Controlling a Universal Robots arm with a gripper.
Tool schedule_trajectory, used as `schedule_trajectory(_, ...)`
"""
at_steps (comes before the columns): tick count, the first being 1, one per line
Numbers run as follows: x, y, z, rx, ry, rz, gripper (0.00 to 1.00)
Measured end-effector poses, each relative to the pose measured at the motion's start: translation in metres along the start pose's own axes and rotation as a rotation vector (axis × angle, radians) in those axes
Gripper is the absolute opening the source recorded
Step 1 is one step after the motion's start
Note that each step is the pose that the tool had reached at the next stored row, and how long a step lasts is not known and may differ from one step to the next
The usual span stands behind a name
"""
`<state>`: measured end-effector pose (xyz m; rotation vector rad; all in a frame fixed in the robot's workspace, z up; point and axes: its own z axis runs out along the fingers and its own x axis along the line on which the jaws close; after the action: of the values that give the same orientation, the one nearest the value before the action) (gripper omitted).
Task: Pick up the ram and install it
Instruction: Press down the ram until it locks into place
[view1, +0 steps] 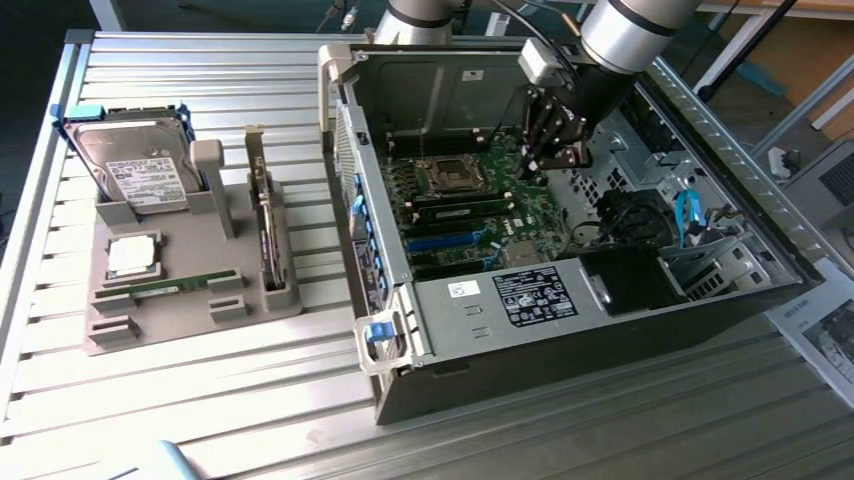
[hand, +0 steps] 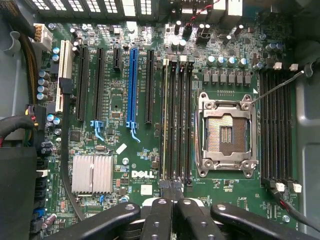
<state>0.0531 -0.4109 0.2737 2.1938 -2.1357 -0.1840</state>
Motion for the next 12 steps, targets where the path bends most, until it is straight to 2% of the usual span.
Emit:
schedule_trajectory(5,0.0000,0.0000,0.0001,0.0003,-0.0013,0.010,0.10)
schedule_trajectory(8,0.0000,-0.0002,0.0007,0.0022,-0.0088,0.064,0.10)
schedule_trajectory(12,0.0001,-0.0003,0.0020,0.0067,-0.0268,0.195,0.10)
